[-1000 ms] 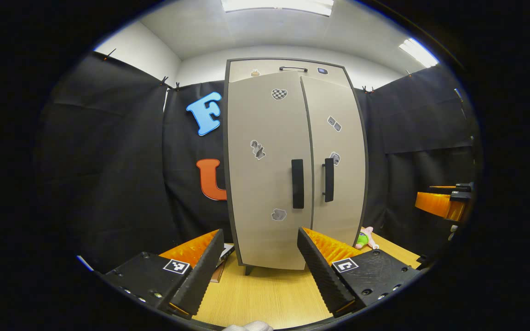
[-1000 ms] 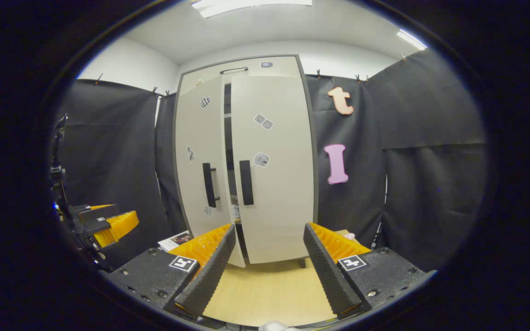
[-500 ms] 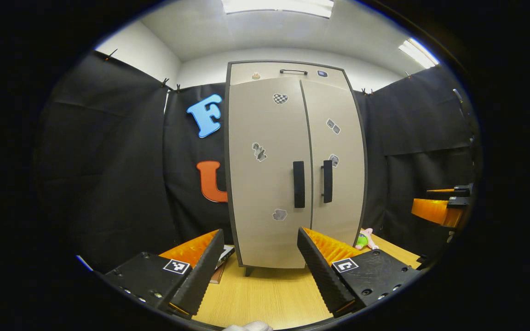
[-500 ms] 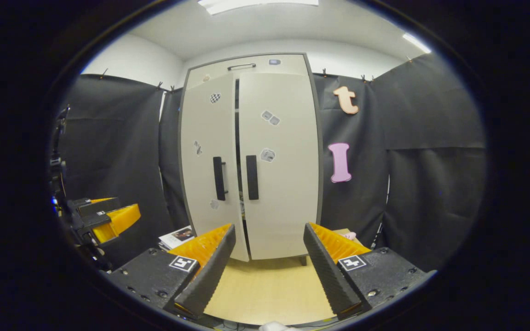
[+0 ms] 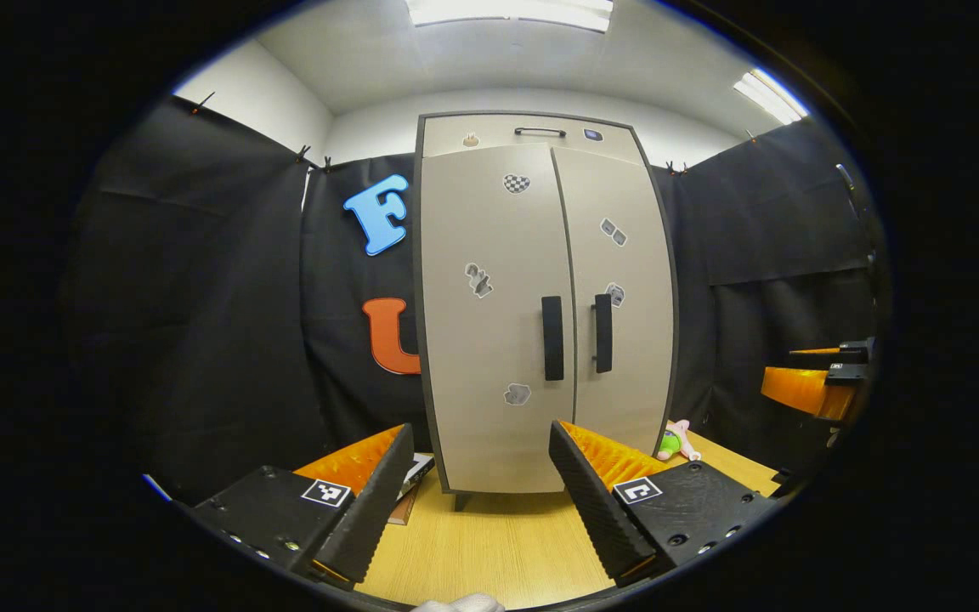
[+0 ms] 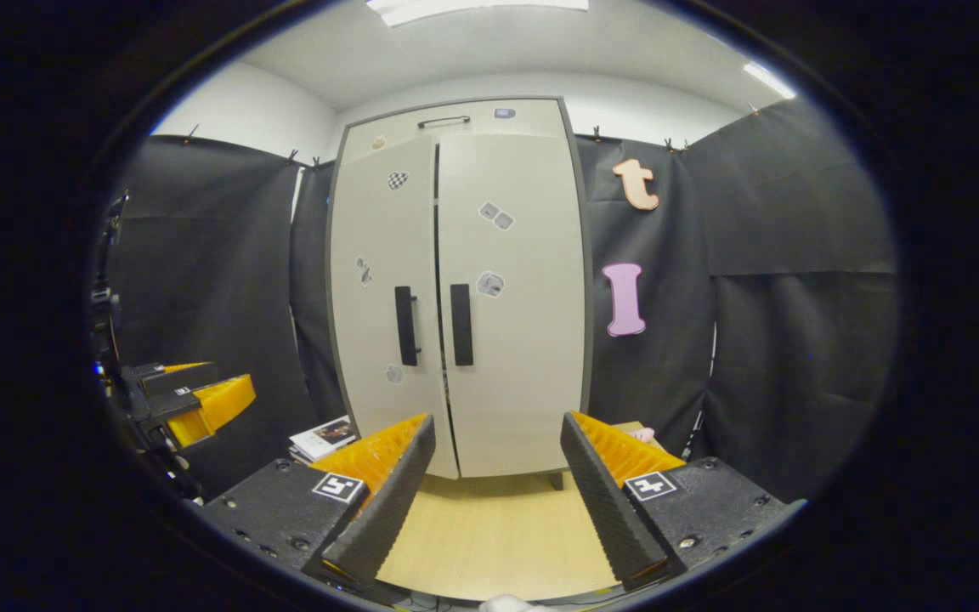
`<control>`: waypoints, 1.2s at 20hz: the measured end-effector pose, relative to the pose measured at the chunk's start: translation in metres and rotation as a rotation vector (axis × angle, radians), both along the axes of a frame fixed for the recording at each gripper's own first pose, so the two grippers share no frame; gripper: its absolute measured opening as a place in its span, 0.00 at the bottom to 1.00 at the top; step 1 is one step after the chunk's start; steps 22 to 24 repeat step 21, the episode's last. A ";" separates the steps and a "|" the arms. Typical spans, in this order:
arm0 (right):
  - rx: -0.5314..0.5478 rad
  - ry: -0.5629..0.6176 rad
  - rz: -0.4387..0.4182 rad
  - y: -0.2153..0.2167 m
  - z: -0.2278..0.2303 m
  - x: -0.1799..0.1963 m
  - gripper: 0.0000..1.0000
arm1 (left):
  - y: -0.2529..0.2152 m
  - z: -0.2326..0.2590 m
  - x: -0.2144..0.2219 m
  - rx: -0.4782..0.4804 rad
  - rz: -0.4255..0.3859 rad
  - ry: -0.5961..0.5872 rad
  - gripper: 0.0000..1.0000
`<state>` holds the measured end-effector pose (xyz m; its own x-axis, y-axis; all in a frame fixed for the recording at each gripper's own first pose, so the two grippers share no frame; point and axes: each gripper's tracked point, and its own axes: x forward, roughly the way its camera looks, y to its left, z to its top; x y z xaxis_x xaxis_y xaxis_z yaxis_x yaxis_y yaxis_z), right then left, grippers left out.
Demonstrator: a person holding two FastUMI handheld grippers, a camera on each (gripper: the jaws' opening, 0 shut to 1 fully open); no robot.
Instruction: Grab one shoe with the right hand and put it into the shoe cabinet, grab the other shoe with the left hand and put it into the shoe cabinet; then close the right door with the right hand and the left door with the left hand.
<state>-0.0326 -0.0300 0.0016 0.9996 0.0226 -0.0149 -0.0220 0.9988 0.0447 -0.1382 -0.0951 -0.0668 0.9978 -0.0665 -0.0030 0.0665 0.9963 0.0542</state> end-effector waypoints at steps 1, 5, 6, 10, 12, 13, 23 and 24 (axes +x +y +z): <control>0.000 0.000 0.001 0.000 0.000 0.000 0.97 | -0.001 0.000 0.000 -0.002 -0.001 0.000 0.96; -0.002 -0.003 0.007 0.004 0.001 -0.001 0.97 | -0.002 0.001 -0.002 0.003 -0.004 0.000 0.96; -0.004 -0.005 0.009 0.005 0.002 -0.001 0.97 | -0.002 0.001 -0.002 0.003 -0.003 0.000 0.96; -0.001 0.000 0.011 0.006 0.001 -0.002 0.97 | 0.001 0.000 -0.001 0.000 0.001 0.002 0.96; 0.000 0.003 0.009 0.007 0.000 -0.003 0.97 | 0.001 -0.002 -0.001 0.000 0.001 0.004 0.96; 0.000 0.005 0.009 0.006 -0.001 -0.003 0.97 | 0.001 -0.001 -0.001 0.000 0.001 0.003 0.96; -0.005 0.005 0.004 0.006 0.001 -0.004 0.97 | 0.000 0.001 0.002 0.001 -0.011 -0.001 0.96; -0.005 0.005 0.004 0.006 0.001 -0.004 0.97 | 0.000 0.001 0.002 0.001 -0.011 -0.001 0.96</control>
